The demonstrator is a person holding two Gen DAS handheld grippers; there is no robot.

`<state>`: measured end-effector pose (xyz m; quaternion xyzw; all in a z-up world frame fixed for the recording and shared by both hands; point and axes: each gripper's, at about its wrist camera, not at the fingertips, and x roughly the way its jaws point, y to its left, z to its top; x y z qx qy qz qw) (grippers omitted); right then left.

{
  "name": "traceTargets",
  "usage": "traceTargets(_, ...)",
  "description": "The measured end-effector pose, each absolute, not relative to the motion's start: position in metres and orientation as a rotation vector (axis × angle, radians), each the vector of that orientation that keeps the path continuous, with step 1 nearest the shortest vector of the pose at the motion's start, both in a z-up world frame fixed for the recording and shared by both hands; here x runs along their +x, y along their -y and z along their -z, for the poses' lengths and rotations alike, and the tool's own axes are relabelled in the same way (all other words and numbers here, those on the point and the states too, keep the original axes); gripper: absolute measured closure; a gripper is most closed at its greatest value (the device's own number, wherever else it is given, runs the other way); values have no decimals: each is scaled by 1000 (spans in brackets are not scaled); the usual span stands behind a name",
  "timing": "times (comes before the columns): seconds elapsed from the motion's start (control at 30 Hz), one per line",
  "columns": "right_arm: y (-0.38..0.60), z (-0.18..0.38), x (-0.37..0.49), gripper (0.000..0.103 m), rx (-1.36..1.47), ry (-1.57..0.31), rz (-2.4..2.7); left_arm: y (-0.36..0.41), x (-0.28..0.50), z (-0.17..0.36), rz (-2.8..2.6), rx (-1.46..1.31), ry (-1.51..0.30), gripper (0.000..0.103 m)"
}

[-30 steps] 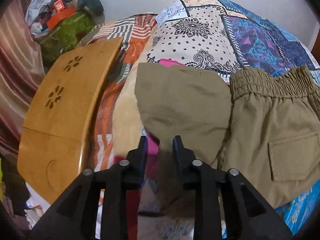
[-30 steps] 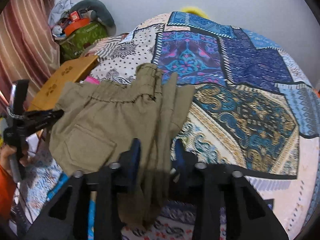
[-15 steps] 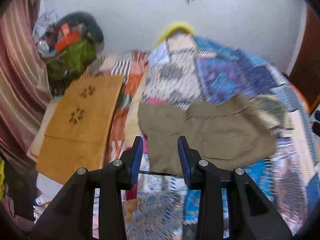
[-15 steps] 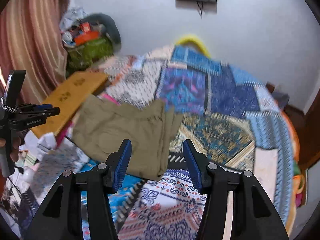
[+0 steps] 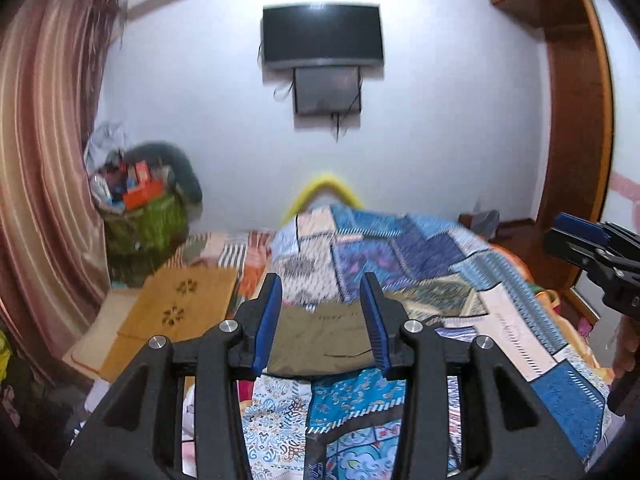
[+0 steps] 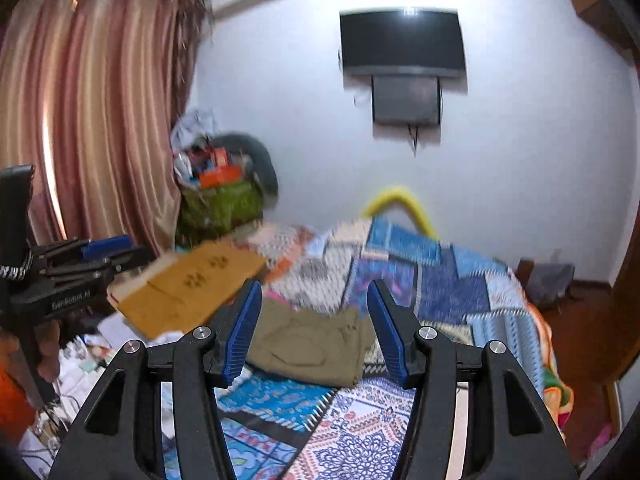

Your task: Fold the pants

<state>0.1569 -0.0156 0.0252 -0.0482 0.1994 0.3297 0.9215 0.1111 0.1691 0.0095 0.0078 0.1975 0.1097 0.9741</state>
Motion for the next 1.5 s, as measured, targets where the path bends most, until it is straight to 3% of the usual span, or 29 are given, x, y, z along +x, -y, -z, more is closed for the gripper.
traceTargets(0.27,37,-47,97,52,-29,-273,-705,-138,36,-30,-209,-14,-256,58)
traceTargets(0.43,32,-39,73,51,-65,-235,-720,-126,12,-22,-211,-2,-205,39)
traceTargets(0.47,30,-36,73,47,-67,-233,-717,-124,9,-19,-210,4,-206,35)
traceTargets(0.53,30,-30,70,21,-58,-229,-701,-121,7,-13,-202,4,-213,25)
traceTargets(0.6,32,-27,67,16,-31,-215,-682,-120,4,-7,-200,-7,-212,12)
traceTargets(0.7,33,-24,65,6,-14,-222,-658,-119,-3,-3,-223,-7,-198,1)
traceTargets(0.9,35,-20,61,1,-10,-226,-621,-117,-6,1,-220,-22,-193,0)
traceTargets(1.5,42,-13,49,1,-7,-240,-601,-123,1,6,-222,-33,-209,0)
